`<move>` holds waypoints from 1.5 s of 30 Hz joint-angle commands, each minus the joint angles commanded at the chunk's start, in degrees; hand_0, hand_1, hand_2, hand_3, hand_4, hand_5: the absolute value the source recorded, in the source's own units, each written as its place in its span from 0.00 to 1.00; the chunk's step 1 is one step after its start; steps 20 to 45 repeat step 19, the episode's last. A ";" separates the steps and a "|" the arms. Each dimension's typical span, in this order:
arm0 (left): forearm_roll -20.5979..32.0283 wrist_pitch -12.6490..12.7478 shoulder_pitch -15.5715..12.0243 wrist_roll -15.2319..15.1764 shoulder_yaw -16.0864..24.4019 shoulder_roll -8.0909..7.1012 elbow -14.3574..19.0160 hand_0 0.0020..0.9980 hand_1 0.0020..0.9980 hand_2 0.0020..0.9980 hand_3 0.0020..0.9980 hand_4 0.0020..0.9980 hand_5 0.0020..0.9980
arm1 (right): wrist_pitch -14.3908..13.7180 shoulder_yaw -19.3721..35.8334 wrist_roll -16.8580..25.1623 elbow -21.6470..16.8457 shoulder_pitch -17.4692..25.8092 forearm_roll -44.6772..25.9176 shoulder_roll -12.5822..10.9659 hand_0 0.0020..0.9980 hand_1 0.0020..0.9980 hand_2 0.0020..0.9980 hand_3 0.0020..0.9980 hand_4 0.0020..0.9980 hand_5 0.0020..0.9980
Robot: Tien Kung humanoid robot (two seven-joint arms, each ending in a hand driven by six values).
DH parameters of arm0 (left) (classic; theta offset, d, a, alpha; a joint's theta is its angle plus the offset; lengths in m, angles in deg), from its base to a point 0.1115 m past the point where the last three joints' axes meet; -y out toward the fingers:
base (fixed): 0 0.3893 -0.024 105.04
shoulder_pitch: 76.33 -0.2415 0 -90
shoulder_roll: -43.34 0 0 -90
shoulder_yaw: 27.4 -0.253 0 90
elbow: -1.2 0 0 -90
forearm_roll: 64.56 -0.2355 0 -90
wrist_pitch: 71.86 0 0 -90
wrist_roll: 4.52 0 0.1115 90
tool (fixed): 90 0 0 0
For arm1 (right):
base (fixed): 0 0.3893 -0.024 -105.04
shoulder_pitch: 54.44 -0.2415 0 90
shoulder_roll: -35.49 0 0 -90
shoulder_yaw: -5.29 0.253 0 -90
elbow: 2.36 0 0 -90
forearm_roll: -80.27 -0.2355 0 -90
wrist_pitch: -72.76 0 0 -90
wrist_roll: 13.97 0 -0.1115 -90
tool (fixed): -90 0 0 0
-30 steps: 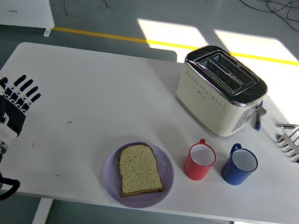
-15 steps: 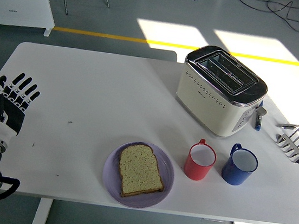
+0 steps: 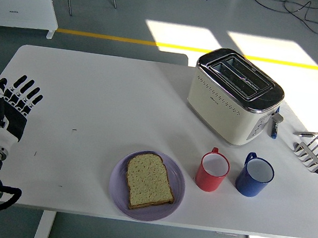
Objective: Push plate across desktop,pick up the break from the machine,place the break in the plate
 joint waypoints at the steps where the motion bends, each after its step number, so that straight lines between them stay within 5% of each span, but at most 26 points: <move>1: 0.00 0.03 0.01 -0.01 -0.11 0.00 -0.04 0.77 0.78 0.82 0.78 0.57 1.00 | 0.01 -0.03 0.03 0.01 -0.06 0.00 0.03 0.83 0.78 0.79 0.77 0.52 0.51; 45: 0.19 0.17 0.62 -0.26 -2.59 0.00 -0.18 0.77 0.78 0.82 0.78 0.57 1.00 | -0.12 0.70 0.41 -1.45 0.34 -1.21 0.03 0.82 0.77 0.78 0.77 0.52 0.52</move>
